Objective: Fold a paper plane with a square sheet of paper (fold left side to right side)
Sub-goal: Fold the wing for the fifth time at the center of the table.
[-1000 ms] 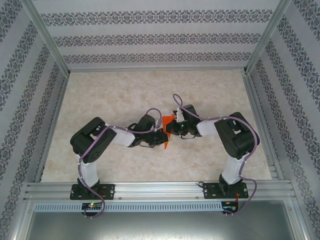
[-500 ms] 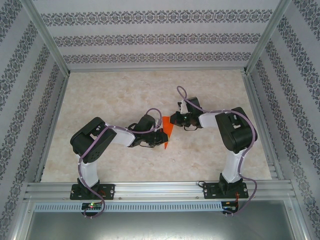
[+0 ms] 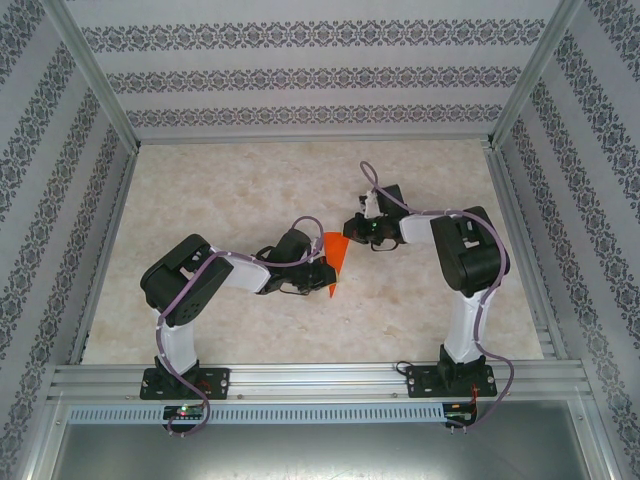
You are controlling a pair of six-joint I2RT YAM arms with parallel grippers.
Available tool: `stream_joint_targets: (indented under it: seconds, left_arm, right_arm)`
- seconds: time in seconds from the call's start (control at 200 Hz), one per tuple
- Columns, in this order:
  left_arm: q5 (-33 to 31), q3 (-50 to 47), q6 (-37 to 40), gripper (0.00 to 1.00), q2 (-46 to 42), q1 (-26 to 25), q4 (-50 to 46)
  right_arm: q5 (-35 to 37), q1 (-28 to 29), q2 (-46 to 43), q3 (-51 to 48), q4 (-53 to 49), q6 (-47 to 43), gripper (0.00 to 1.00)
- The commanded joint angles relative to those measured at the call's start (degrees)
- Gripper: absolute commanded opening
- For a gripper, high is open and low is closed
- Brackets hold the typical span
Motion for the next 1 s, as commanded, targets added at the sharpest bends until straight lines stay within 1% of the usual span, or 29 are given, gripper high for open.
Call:
stream_joint_targets:
  seconds: [0.0, 0.135, 0.215, 0.385, 0.49, 0.624, 0.719, 0.849, 0.994]
  left_arm:
    - [-0.2, -1.5, 0.1, 0.0, 2.1, -1.2, -4.6]
    - [-0.2, -1.9, -0.1, 0.0, 1.8, -1.1, -4.2]
    - [-0.3, -1.9, -0.1, 0.0, 1.7, -1.2, -4.1]
    - [-0.5, -1.8, 0.0, 0.0, 1.4, -1.2, -3.9]
    - [-0.6, -1.8, 0.1, 0.0, 1.4, -1.2, -3.9]
    - [-0.8, -1.8, 0.0, 0.0, 1.3, -1.3, -3.9]
    - [-0.9, -1.6, 0.1, 0.0, 1.1, -1.3, -4.1]
    - [-1.3, -1.7, 0.4, 0.0, 0.7, -1.3, -4.4]
    - [-1.2, -1.3, 0.6, 0.0, 0.5, -1.4, -4.6]
  right_arm:
    - [3.6, -2.0, 1.9, 2.3, -1.1, -2.3, 0.0]
    - [3.7, -3.3, 2.9, 4.2, -2.1, -2.5, 0.0]
    - [3.7, -4.2, 2.1, 4.7, -1.4, -2.0, 0.0]
    - [4.7, -4.8, -4.6, 3.7, -2.5, -2.5, 0.0]
    - [4.4, -4.3, -9.4, 0.5, -2.7, -2.4, 0.0]
    - [3.5, -1.0, -15.1, -7.0, -0.3, 0.1, 0.0]
    - [2.8, 2.4, -16.4, -11.2, 2.4, 2.7, 0.0]
    - [1.2, 5.9, -14.2, -13.4, 7.3, 6.7, 0.0]
    - [2.0, 7.7, -9.9, -12.0, 6.7, 7.3, 0.0]
